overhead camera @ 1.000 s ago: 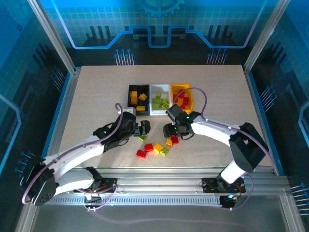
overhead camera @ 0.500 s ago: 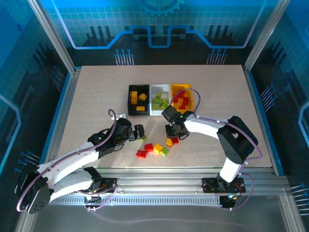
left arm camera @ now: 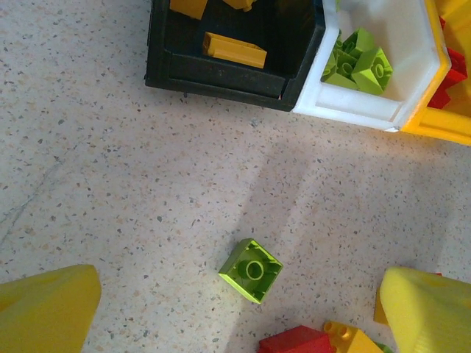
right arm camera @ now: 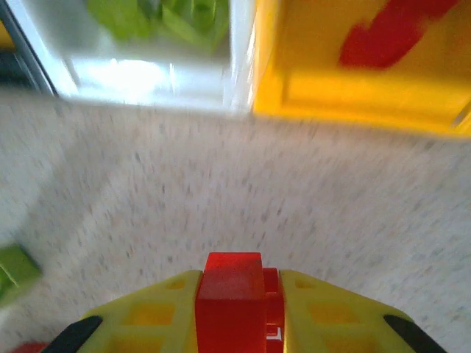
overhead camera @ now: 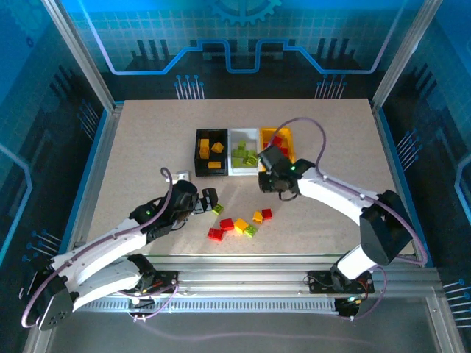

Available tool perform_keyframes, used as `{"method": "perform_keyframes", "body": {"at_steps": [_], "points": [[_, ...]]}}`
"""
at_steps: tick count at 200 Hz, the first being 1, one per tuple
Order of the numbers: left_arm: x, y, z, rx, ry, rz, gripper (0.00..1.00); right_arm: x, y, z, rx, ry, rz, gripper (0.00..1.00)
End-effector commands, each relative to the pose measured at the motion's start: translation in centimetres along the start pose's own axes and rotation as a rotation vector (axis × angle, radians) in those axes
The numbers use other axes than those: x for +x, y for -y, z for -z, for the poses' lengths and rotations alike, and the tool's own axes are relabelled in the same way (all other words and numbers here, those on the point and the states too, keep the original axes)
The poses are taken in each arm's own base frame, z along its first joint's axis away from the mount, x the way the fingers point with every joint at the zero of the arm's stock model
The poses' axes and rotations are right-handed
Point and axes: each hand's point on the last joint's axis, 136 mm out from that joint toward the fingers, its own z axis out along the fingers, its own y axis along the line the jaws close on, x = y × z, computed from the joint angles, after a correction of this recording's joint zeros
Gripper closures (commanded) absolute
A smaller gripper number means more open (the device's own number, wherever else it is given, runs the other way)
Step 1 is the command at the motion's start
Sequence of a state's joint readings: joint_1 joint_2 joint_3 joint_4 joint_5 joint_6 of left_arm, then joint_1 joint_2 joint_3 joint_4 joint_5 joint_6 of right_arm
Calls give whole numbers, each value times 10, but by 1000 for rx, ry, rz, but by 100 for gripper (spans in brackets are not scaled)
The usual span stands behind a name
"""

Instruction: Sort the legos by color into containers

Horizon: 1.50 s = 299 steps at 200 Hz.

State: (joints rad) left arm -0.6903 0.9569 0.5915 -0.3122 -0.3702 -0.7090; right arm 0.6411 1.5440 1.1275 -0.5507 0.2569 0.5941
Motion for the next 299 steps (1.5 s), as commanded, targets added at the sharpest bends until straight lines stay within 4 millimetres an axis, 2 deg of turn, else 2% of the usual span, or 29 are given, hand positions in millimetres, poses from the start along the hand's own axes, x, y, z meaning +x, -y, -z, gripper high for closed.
{"method": "perform_keyframes", "body": {"at_steps": [1, 21, 48, 73, 100, 123, 139, 158, 181, 200, 233, 267, 299], "points": [[4, -8, 1, -23, 2, 8, 1, -44, 21, 17, 41, 83, -41, 72], [5, -8, 1, -20, -6, 8, 1, -73, 32, 11, 71, 109, -80, 71], [7, -8, 2, -23, -16, 5, 1, -103, 47, -16, 123, 89, -121, 70], [11, -9, 3, -19, -36, -1, 1, -121, 55, -46, 166, 40, -126, 69], [14, -11, 5, -21, -50, -4, 1, -126, 56, -68, 186, -8, -136, 66], [15, -11, 7, -16, -58, -8, 1, -131, 52, -70, 168, -6, -147, 53], [16, -11, 9, -14, -65, -16, 1, -137, 48, -63, 148, 16, -152, 44], [16, -9, 11, -5, -77, -31, 1, -142, 43, -48, 119, 44, -156, 39], [22, -1, 13, 25, -124, -63, 1, -137, 34, -30, 71, 75, -158, 34], [32, 5, 14, 45, -203, -107, 1, -123, 28, -21, 37, 78, -160, 33], [74, 3, 10, -15, -416, -232, 2, -91, 31, -18, 14, 59, -176, 32], [121, -3, 1, -86, -556, -359, 2, -73, 35, -18, 7, 46, -183, 32], [138, 3, -13, -128, -559, -460, 3, -69, 38, -17, 6, 46, -188, 31]]}}
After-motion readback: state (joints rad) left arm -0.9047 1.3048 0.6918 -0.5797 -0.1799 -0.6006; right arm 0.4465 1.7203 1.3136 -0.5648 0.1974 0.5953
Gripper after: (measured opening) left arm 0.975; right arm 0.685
